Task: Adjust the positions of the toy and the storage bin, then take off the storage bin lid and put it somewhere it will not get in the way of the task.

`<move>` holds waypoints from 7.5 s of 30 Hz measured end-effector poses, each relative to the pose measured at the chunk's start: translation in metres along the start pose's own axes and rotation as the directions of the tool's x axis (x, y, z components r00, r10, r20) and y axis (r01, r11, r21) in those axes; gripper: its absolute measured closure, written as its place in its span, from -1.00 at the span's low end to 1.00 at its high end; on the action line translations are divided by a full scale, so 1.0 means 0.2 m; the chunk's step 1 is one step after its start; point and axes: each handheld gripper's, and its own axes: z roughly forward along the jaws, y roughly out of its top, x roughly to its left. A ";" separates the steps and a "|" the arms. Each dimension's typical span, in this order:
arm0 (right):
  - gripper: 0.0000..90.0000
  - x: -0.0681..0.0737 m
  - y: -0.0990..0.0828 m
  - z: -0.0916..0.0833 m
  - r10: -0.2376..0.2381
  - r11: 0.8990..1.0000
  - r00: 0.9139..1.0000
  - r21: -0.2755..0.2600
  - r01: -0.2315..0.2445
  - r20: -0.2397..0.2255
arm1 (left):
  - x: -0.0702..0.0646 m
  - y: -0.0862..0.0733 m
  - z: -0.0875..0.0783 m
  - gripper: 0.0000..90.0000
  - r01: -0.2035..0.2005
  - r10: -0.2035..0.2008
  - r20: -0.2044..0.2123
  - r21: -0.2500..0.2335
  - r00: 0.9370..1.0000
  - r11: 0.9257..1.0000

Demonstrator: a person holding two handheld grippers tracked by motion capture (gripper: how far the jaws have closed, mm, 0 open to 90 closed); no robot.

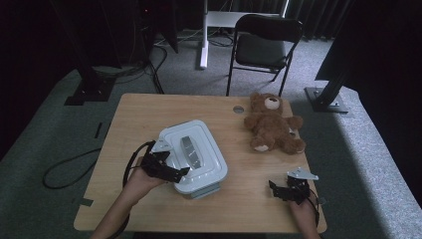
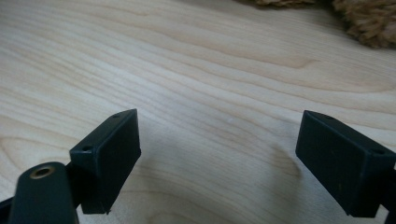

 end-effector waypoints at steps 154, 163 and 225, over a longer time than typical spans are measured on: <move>-0.70 0.00 0.00 0.01 -0.001 0.999 1.000 0.038 0.000 0.005 | 0.33 -0.35 -0.48 0.11 0.115 -0.148 -0.141 -0.219 0.979 0.969; -0.70 0.00 0.00 0.01 0.003 0.999 1.000 0.039 -0.003 0.008 | 0.39 -0.47 -0.37 0.11 0.157 -0.174 -0.083 -0.185 0.981 0.970; -0.67 0.00 0.00 0.01 -0.006 1.000 1.000 0.031 0.005 0.017 | 0.56 -0.87 -0.12 -0.98 0.414 -0.431 -0.283 -0.123 0.857 0.902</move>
